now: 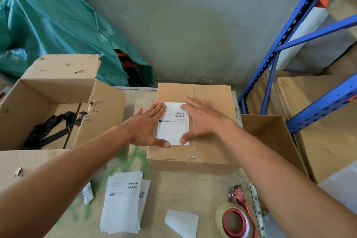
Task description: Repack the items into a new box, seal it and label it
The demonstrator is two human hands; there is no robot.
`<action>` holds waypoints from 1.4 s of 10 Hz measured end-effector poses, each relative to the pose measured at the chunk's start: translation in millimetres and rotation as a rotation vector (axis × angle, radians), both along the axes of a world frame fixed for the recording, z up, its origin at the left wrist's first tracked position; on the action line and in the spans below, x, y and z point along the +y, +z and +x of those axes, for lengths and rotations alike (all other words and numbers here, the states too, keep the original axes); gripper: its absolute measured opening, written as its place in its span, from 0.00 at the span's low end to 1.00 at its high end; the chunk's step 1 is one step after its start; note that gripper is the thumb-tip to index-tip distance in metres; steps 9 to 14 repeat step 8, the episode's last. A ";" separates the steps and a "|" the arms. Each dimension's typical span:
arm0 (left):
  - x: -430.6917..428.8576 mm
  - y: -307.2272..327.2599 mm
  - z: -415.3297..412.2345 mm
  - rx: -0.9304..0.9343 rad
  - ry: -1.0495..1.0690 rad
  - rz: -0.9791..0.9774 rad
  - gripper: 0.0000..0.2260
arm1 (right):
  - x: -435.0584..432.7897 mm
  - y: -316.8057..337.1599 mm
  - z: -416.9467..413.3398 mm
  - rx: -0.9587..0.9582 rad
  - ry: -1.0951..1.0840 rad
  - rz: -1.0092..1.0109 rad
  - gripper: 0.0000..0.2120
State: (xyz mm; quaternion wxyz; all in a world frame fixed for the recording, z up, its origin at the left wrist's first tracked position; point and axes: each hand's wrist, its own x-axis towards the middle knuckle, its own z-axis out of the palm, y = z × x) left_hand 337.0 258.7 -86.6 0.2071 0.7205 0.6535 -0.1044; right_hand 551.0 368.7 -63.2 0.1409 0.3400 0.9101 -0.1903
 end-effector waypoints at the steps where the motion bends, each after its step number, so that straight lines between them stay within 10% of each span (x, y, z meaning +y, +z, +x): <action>1: -5.4 -6.3 1.4 -0.089 0.063 0.029 0.58 | 0.1 -2.4 0.4 0.014 0.040 0.086 0.62; 14: 3.7 1.1 -12.1 -0.050 0.146 0.012 0.52 | -7.0 -3.6 9.2 0.005 -0.031 0.053 0.65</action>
